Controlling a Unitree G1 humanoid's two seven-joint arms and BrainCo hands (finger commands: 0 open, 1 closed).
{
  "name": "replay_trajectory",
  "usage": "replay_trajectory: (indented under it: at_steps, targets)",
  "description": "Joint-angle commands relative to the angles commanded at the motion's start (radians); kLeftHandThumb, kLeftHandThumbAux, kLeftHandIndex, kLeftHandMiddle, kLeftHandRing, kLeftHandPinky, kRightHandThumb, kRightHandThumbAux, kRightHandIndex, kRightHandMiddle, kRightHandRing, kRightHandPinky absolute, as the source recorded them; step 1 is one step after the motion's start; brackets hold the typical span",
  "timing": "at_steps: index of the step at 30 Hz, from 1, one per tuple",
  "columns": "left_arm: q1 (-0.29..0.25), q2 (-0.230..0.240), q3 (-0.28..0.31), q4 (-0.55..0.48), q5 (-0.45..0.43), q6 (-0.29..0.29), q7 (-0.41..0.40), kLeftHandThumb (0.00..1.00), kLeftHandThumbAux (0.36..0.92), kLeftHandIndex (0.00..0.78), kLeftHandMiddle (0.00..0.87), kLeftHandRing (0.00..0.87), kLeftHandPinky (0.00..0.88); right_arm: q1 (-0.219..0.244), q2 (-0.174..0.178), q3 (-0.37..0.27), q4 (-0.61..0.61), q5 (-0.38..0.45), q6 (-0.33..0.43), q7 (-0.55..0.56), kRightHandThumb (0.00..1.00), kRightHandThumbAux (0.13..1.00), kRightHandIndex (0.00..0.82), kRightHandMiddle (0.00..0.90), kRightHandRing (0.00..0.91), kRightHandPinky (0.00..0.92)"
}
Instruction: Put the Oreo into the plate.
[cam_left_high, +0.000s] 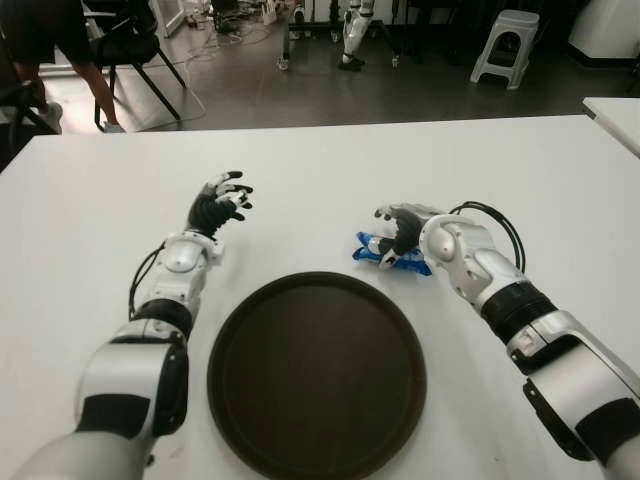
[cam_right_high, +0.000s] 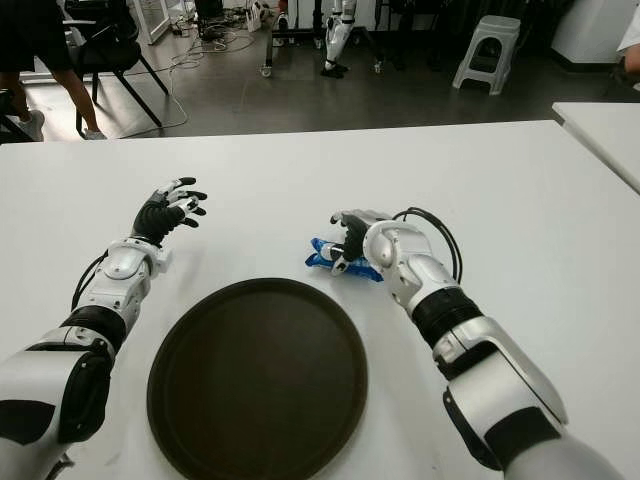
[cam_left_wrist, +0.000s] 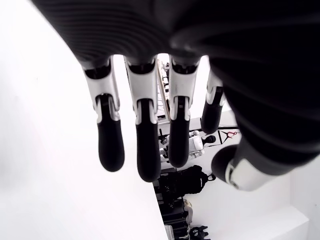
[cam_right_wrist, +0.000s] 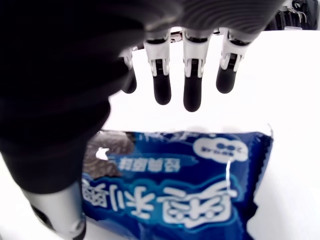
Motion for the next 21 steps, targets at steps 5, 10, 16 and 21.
replay_trajectory:
  at_steps: [5,10,16,21]
  targets:
    - [0.0,0.0,-0.001,0.0,0.001,0.001,-0.001,0.223,0.637,0.2,0.342,0.414,0.459,0.005,-0.004,-0.004,0.001,0.005,-0.029,-0.005,0.0,0.792,0.172,0.222,0.206,0.196]
    - [-0.001,0.001,-0.002,0.0,0.002,0.0,-0.002,0.218,0.633,0.202,0.349,0.418,0.452,0.007,-0.009,-0.009,-0.002,0.017,-0.063,0.004,0.0,0.777,0.131,0.183,0.172,0.154]
    - [-0.001,0.001,-0.004,0.0,0.004,-0.001,0.0,0.206,0.626,0.198,0.351,0.428,0.468,0.002,-0.023,0.002,0.006,0.024,-0.126,0.024,0.0,0.77,0.034,0.049,0.044,0.031]
    - [-0.002,0.001,-0.004,0.001,0.005,-0.001,0.001,0.192,0.631,0.197,0.349,0.425,0.462,-0.008,-0.039,0.017,0.024,0.019,-0.18,0.045,0.0,0.78,0.005,0.008,0.007,0.005]
